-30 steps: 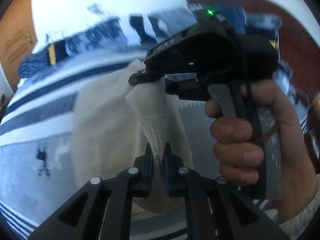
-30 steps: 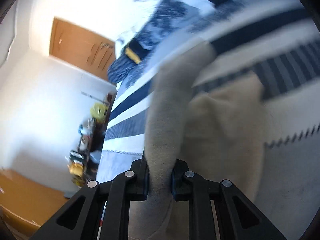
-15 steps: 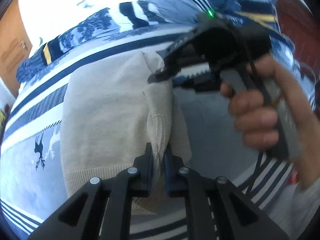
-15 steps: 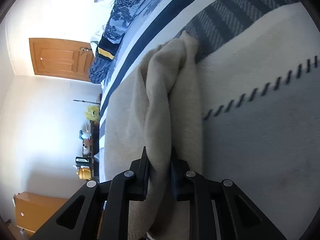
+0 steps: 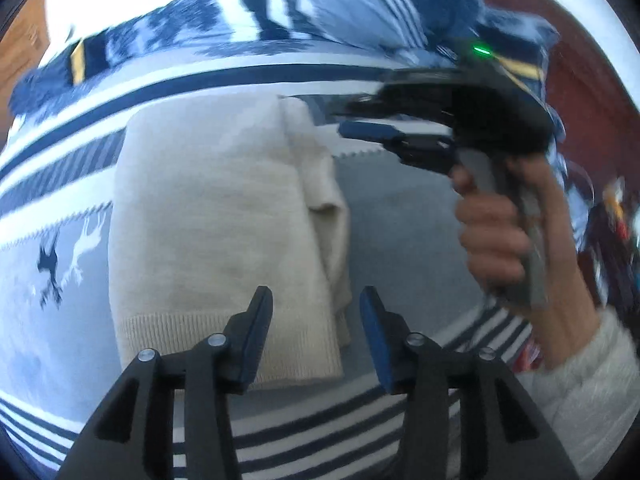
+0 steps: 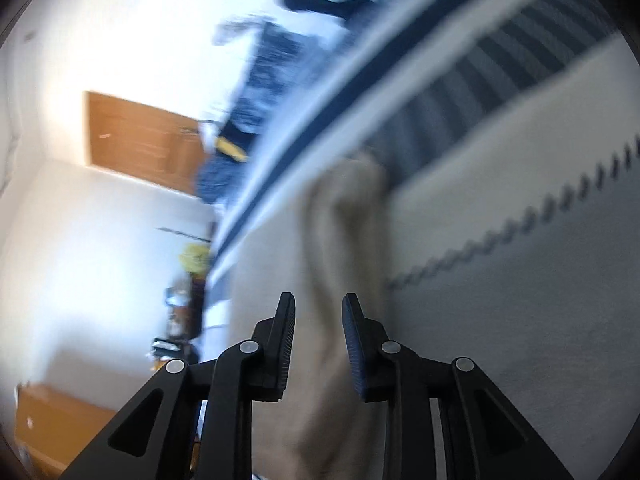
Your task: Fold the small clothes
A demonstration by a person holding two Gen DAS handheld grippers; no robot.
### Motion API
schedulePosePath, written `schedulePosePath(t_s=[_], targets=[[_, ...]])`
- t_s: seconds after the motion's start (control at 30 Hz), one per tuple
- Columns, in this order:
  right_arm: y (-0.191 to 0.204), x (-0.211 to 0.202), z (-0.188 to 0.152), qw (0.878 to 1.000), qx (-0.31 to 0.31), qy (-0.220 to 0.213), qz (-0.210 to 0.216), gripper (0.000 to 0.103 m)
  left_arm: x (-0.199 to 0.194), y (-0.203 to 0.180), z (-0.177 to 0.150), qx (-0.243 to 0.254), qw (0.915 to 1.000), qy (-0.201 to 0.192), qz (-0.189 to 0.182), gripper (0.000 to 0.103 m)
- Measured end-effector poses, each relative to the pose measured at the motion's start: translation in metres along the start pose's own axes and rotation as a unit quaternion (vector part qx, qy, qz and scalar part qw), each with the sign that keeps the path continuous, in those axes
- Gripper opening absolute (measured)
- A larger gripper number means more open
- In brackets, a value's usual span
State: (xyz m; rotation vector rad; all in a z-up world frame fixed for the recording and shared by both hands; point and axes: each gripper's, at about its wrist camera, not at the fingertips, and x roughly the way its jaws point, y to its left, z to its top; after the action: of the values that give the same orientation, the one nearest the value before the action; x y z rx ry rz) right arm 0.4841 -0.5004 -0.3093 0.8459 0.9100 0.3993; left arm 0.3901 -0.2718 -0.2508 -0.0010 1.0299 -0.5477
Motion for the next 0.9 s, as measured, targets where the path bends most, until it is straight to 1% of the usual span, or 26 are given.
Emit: schedulePosePath(t_s=[0.03,0.07,0.1,0.13,0.17,0.2,0.23,0.27,0.3,0.37,0.4,0.47,0.5,0.53,0.57,0.6,0.63,0.7,0.77,0.83,0.87,0.9], targets=[[0.008,0.0,-0.003,1.0,-0.013,0.003,0.01,0.03,0.008,0.002,0.003,-0.008,0.9999,0.008,0.009,0.044],[0.012,0.004,-0.007,1.0,-0.02,0.015,0.016,0.03,0.018,0.001,0.004,-0.005,0.9996,0.018,0.022,0.044],[0.014,0.013,-0.011,0.999,-0.023,0.038,0.022,0.03,0.027,-0.001,0.004,0.0,0.9991,0.027,0.034,0.044],[0.013,0.024,-0.017,0.997,-0.026,0.07,0.023,0.03,0.034,-0.003,0.002,-0.001,0.9985,0.037,0.04,0.044],[0.012,0.036,-0.02,0.995,-0.035,0.098,0.004,0.03,0.044,-0.003,0.002,-0.007,0.9979,0.052,0.039,0.044],[0.009,0.045,-0.025,0.991,-0.05,0.12,-0.043,0.029,0.051,-0.004,0.001,-0.011,0.9972,0.067,0.032,0.044],[0.003,0.051,-0.03,0.985,-0.059,0.14,-0.077,0.024,0.056,-0.006,-0.001,-0.015,0.9965,0.078,0.025,0.044],[-0.003,0.05,-0.032,0.984,-0.056,0.15,-0.079,0.019,0.057,-0.008,-0.001,-0.012,0.9967,0.076,0.025,0.044],[-0.007,0.046,-0.032,0.984,-0.048,0.151,-0.079,0.017,0.055,-0.014,-0.002,0.0,0.9972,0.071,0.022,0.044],[-0.009,0.037,-0.029,0.984,-0.053,0.142,-0.092,0.018,0.053,-0.018,-0.003,0.01,0.9975,0.068,0.015,0.044],[-0.009,0.033,-0.029,0.984,-0.056,0.137,-0.096,0.02,0.051,-0.019,-0.003,0.008,0.9975,0.069,0.011,0.044],[-0.006,0.025,-0.028,0.988,-0.06,0.118,-0.08,0.021,0.044,-0.012,0.001,-0.013,0.9973,0.073,-0.004,0.044],[-0.004,0.018,-0.026,0.991,-0.063,0.102,-0.064,0.023,0.04,-0.009,0.002,-0.022,0.9974,0.069,-0.008,0.044],[0.001,0.008,-0.025,0.993,-0.067,0.082,-0.047,0.025,0.032,-0.002,0.006,-0.035,0.9976,0.059,-0.011,0.047],[0.009,0.006,-0.021,0.995,-0.071,0.063,-0.034,0.04,0.025,0.005,0.009,-0.048,0.9977,0.048,-0.011,0.05],[0.014,0.003,-0.018,0.996,-0.074,0.045,-0.022,0.058,0.022,0.011,0.011,-0.057,0.9975,0.04,-0.005,0.051],[0.018,0.002,-0.017,0.996,-0.076,0.034,-0.01,0.063,0.021,0.016,0.013,-0.063,0.9973,0.038,0.007,0.052],[0.024,0.011,-0.012,0.997,-0.074,0.027,-0.005,0.063,0.024,0.02,0.012,-0.07,0.9965,0.038,0.024,0.052],[0.024,0.017,-0.008,0.998,-0.064,0.015,-0.007,0.063,0.038,0.014,0.009,-0.062,0.9963,0.05,0.034,0.052],[0.024,0.019,-0.001,0.999,-0.047,0.003,0.005,0.063,0.053,0.0,0.005,-0.036,0.997,0.058,0.037,0.052],[0.022,0.019,0.003,0.999,-0.036,0.001,0.016,0.062,0.058,-0.005,0.004,-0.023,0.9968,0.062,0.044,0.051],[0.026,0.026,0.011,0.999,-0.029,0.006,0.018,0.061,0.065,-0.01,0.0,-0.007,0.9959,0.067,0.059,0.049]])
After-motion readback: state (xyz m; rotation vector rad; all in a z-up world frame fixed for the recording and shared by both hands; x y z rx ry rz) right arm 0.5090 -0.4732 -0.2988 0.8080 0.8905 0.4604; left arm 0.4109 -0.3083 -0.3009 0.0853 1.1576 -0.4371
